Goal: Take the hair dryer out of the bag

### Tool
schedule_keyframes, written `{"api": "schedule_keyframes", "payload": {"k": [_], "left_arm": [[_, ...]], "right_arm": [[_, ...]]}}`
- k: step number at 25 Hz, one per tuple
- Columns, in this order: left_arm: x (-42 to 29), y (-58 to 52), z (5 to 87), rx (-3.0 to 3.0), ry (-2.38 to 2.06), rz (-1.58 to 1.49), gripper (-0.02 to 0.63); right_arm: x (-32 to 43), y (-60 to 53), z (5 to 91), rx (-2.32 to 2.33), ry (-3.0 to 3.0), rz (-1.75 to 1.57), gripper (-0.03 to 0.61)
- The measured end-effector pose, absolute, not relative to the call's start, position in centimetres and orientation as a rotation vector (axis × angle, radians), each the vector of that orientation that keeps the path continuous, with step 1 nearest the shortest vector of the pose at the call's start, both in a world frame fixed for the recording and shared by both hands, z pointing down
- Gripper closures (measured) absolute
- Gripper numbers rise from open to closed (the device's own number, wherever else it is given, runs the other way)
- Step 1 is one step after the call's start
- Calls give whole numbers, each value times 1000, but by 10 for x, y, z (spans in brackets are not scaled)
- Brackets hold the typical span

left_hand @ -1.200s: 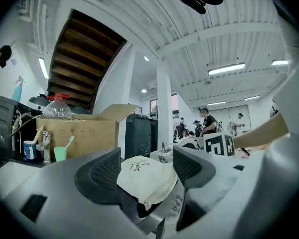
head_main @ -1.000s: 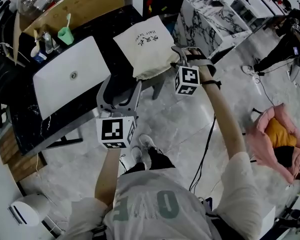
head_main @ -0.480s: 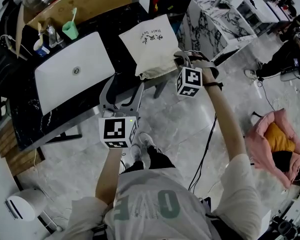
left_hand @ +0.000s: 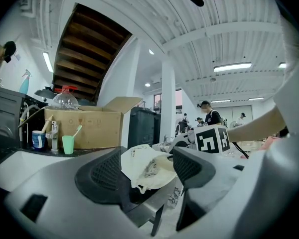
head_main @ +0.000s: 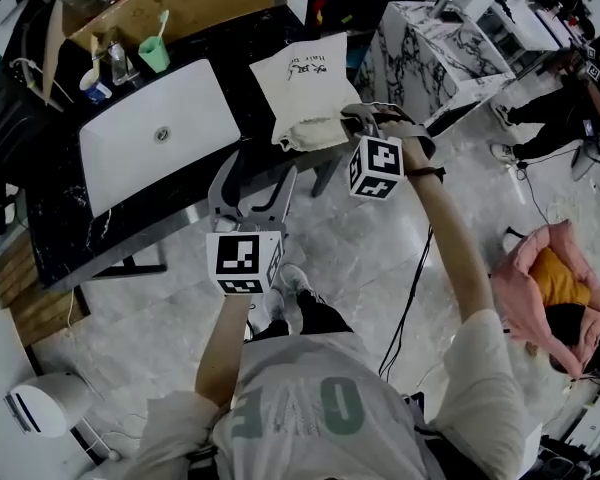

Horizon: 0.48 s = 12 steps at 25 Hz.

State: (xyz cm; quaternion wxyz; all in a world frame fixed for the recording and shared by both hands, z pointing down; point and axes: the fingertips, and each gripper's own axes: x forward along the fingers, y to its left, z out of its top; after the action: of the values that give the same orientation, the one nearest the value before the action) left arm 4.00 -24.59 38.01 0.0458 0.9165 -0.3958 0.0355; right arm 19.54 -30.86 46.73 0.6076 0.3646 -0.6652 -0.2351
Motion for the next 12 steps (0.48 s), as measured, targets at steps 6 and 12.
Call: {"api": "schedule_keyframes", "payload": {"k": [6, 12], "left_arm": [[29, -241, 377, 2789, -1237, 104, 308], [51, -229, 387, 2805, -1079, 195, 308]], "right_arm": [[169, -294, 453, 829, -1573, -566, 537], [150, -283, 437, 856, -1600, -584, 537]]}}
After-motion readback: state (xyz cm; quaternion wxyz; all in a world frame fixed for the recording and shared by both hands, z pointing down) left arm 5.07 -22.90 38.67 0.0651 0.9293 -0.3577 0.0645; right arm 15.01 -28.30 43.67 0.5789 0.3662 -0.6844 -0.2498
